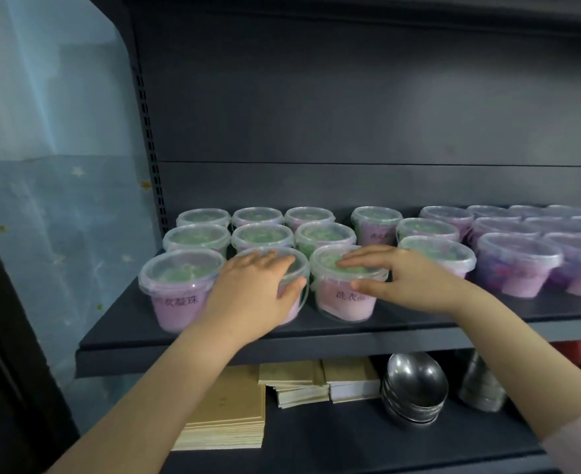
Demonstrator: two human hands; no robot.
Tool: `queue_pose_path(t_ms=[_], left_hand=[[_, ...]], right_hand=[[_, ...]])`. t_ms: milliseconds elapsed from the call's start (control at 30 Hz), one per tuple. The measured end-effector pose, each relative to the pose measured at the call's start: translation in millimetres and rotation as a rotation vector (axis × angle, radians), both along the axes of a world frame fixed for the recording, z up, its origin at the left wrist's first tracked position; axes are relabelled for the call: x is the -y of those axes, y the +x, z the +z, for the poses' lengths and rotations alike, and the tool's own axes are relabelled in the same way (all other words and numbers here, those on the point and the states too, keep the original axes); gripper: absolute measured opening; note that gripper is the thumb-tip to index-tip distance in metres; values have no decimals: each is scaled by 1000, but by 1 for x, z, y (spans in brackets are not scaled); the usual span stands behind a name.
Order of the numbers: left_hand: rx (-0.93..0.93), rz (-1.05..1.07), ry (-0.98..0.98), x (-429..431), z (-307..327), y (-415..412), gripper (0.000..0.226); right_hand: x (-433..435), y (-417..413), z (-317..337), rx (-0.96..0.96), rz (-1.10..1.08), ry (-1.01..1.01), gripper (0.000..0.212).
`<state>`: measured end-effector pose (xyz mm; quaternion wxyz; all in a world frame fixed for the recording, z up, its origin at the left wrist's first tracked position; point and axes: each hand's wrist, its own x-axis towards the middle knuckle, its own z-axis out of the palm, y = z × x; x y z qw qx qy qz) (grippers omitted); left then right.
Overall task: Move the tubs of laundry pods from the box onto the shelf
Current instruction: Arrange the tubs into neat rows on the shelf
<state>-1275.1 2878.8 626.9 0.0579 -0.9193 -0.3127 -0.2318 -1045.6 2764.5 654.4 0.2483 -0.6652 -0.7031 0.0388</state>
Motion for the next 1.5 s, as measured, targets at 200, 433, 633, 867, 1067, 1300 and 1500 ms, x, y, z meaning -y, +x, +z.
queue_pose_path(t_ms=[200,433,633,867,1067,1300,1500], left_hand=[[45,-50,-168,1,25,-2,80],[146,-156,-59,37,44,70,62],[-22,20,20,50,13,112,61],[72,82,48,53,3,120,55],[101,98,6,54,2,121,53],[108,110,-1,52,0,121,52],[141,76,1,52,0,120,51]], right_hand=[[18,31,9,-81,-74,141,31],[45,125,33,20,-215,59,29],[48,167,10,-28,-127,-56,19],[42,173,11,-57,-34,-55,39],[39,148,-3,-10,35,83,42],[41,151,0,-125,80,45,47],[43,153,4,-264,111,-47,37]])
